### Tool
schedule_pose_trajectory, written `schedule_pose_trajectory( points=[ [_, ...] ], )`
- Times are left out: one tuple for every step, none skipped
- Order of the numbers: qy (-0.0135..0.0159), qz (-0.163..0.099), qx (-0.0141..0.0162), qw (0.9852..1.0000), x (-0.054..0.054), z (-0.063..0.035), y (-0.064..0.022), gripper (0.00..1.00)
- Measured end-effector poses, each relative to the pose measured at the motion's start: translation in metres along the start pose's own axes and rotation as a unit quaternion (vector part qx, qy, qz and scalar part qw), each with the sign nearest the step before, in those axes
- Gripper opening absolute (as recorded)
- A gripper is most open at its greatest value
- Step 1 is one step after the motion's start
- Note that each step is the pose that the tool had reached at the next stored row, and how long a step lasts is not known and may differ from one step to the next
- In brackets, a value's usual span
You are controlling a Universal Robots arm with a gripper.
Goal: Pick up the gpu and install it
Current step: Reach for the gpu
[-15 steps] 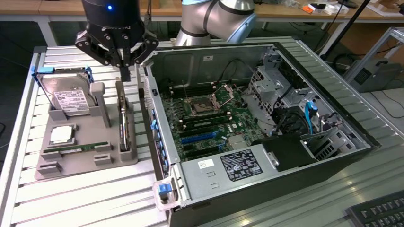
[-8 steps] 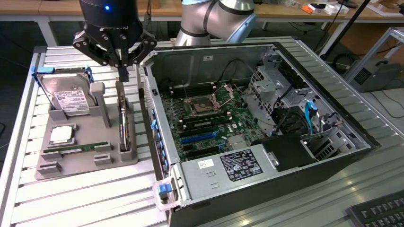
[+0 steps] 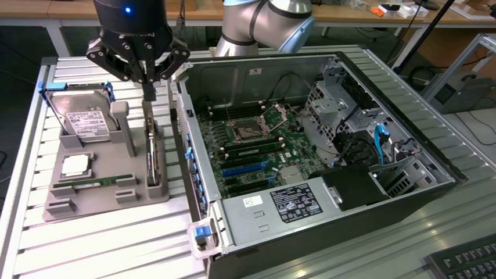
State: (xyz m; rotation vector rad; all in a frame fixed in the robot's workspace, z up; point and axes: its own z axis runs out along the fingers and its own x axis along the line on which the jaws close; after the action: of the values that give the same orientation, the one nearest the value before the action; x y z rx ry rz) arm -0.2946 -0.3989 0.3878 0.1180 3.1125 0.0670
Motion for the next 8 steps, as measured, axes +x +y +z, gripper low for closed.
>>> schedule_pose_trajectory(
  points=[
    [0.0000, 0.000, 0.0000, 1.0000, 0.0008, 0.0000, -0.0001, 0.11],
    [0.0000, 0.000, 0.0000, 1.0000, 0.0016, 0.0001, -0.0001, 0.11],
    [0.0000, 0.000, 0.0000, 1.0000, 0.0028, 0.0001, -0.0002, 0.11],
    [0.0000, 0.000, 0.0000, 1.0000, 0.0034, 0.0001, -0.0003, 0.11],
    [0.0000, 0.000, 0.0000, 1.0000, 0.0041, 0.0002, -0.0003, 0.11],
    [0.0000, 0.000, 0.0000, 1.0000, 0.0049, 0.0002, -0.0004, 0.11],
    [0.0000, 0.000, 0.0000, 1.0000, 0.0061, 0.0002, -0.0005, 0.11],
    [-0.0001, 0.000, 0.0000, 1.0000, 0.0070, 0.0003, -0.0005, 0.11]
  ],
)
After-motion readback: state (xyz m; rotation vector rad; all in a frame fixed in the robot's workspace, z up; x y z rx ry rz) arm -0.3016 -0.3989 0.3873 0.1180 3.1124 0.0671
